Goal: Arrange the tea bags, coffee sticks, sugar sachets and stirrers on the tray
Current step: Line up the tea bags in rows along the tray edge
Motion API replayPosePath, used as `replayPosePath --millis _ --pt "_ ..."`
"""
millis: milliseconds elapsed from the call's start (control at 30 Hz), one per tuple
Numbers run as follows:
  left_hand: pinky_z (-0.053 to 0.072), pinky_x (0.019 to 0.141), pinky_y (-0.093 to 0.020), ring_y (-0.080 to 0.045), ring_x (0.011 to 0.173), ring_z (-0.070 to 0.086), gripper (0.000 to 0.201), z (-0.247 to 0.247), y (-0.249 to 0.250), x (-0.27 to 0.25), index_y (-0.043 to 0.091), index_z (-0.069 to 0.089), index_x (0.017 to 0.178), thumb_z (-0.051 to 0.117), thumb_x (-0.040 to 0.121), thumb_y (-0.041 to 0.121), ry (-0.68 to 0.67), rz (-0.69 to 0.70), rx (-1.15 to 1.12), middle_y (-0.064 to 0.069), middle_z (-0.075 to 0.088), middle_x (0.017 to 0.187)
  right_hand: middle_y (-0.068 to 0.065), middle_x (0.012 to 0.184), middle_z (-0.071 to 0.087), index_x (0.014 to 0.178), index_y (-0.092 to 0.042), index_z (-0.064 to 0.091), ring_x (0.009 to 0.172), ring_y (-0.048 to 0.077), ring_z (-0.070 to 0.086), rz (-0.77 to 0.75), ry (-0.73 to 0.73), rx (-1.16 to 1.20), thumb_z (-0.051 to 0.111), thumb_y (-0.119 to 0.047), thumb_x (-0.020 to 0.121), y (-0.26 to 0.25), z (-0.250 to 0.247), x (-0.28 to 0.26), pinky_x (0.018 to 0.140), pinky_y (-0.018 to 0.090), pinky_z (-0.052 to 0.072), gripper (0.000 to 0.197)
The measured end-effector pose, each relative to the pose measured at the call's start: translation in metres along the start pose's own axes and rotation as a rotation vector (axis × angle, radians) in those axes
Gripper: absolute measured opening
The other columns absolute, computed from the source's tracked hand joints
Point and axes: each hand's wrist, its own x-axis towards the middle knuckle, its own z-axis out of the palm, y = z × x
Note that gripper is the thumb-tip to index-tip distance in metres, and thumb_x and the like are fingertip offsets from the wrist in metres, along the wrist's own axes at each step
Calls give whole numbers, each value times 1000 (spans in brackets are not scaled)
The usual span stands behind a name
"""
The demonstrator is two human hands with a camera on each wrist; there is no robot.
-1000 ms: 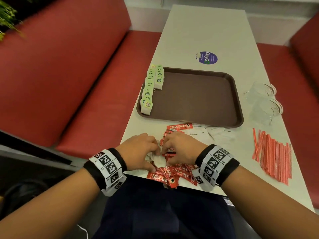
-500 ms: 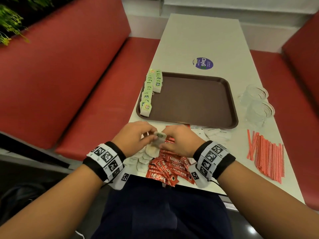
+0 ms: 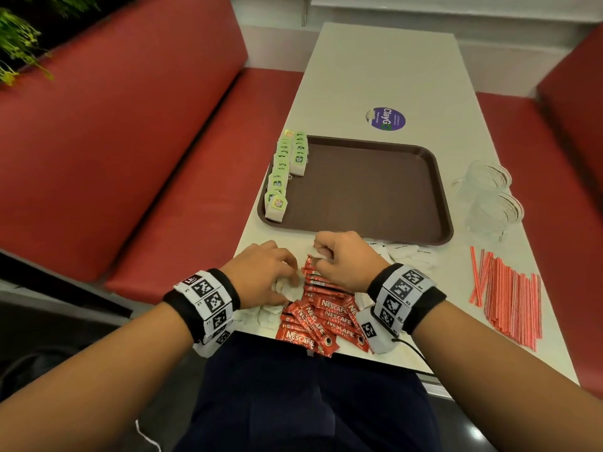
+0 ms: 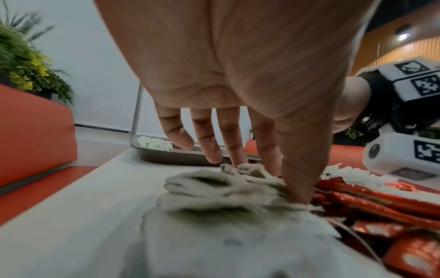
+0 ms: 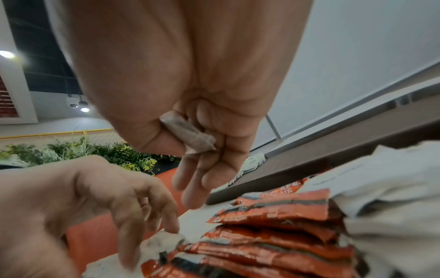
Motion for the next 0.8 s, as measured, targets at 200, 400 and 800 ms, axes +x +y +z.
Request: replayPosePath --millis 200,400,800 --pt "48 85 -44 -15 105 51 16 0 -10 3 39 73 97 60 90 47 141 42 -75 15 61 119 -2 77 55 97 -24 42 62 17 48 77 -87 72 47 -4 91 9 -3 5 58 32 39 21" --pt "50 82 -38 -9 94 54 9 -29 -17 15 28 69 95 63 93 34 415 41 -224 14 64 100 -8 106 63 113 -26 61 94 11 60 -58 -43 55 66 -28 89 7 -7 15 83 31 48 25" --pt "45 69 -23 -3 74 54 5 -64 -27 47 24 69 92 65 93 23 568 -72 -349 15 62 81 -1 89 61 92 -24 71 83 16 59 -100 141 111 65 -24 93 18 -17 60 78 40 50 6"
